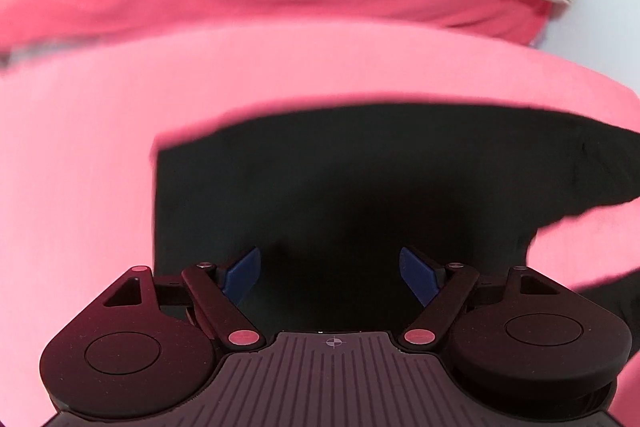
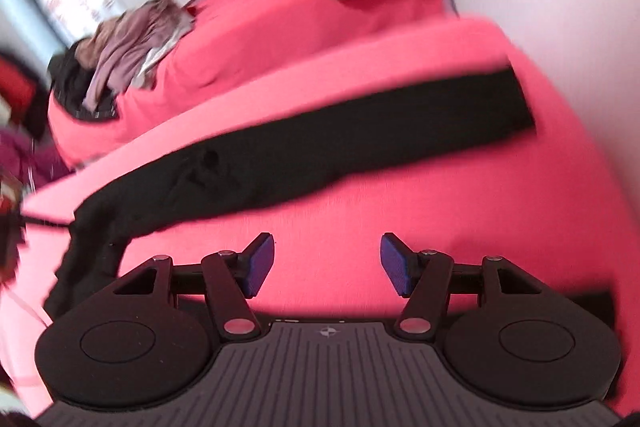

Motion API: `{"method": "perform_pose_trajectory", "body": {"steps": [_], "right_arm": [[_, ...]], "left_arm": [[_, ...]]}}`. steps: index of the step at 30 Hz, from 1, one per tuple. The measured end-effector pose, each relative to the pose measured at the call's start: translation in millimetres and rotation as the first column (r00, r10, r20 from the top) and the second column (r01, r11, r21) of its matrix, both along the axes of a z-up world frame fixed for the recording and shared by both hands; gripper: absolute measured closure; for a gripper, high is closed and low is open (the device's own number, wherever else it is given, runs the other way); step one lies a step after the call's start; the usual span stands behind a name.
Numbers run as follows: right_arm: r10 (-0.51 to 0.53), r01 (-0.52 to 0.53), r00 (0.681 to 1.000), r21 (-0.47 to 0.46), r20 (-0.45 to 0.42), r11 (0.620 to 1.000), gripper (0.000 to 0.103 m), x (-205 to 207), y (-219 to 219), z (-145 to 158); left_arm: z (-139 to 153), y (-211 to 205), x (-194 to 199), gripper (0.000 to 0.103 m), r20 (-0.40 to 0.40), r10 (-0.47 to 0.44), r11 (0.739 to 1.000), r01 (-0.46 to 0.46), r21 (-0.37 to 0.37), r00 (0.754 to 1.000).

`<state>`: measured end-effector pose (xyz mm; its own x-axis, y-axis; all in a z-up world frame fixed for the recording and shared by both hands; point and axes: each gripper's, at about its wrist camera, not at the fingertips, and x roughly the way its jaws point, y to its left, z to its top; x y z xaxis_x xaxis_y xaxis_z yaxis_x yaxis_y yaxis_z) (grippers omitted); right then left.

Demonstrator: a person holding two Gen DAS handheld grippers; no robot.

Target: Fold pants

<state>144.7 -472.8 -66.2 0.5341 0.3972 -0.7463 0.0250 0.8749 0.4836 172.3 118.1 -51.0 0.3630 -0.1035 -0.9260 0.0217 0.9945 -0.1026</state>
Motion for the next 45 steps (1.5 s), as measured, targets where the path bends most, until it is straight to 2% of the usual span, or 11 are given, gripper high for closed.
{"method": "perform_pose_trajectory", "body": {"steps": [4,8,14,24,33,34,36,37,41,42,45], "right_arm": [[-0.084,0.085,0.995,0.024,-0.051,0.996,0.039,-54,1,-15],[-0.175,0.179,0.982,0.055,-0.072,0.982,0.039,-94,-1,-16],[-0.299,0.306,0.949,0.070,-0.098,0.950,0.039,-123,-11,-24],[-0.540,0.555,0.832,0.193,-0.128,0.809,0.039,-138,-52,-48],[-0.572,0.580,0.814,0.186,-0.102,0.793,0.042,-125,-53,-51],[-0.571,0.580,0.814,0.174,-0.101,0.796,0.047,-125,-52,-51],[-0.570,0.579,0.815,0.127,-0.104,0.806,0.075,-125,-52,-50],[-0.570,0.580,0.814,0.121,-0.109,0.805,0.080,-125,-54,-52],[-0.565,0.578,0.816,0.144,-0.123,0.803,0.089,-127,-62,-53],[-0.561,0.574,0.819,0.144,-0.121,0.806,0.092,-128,-61,-50],[-0.551,0.560,0.828,0.149,-0.104,0.815,0.093,-125,-60,-43]], "left_arm": [[-12,26,-61,0.000,-0.060,0.158,0.987,-0.160,-0.028,0.986],[-9,48,-110,0.000,-0.070,0.292,0.952,-0.297,-0.075,0.954],[-29,71,-149,0.000,-0.146,0.446,0.852,-0.469,-0.232,0.883],[-34,69,-140,0.000,-0.143,0.529,0.775,-0.545,-0.320,0.836],[-31,77,-138,0.000,-0.137,0.615,0.702,-0.618,-0.355,0.777],[-30,78,-138,0.000,-0.133,0.621,0.701,-0.623,-0.348,0.773],[-28,77,-138,0.000,-0.122,0.623,0.711,-0.625,-0.323,0.772],[-27,76,-137,0.000,-0.116,0.624,0.718,-0.626,-0.304,0.773],[-22,74,-133,0.008,-0.102,0.632,0.726,-0.633,-0.267,0.768],[-21,73,-132,0.017,-0.096,0.633,0.729,-0.633,-0.260,0.768],[-14,71,-127,0.027,-0.074,0.623,0.747,-0.620,-0.241,0.779]]}}
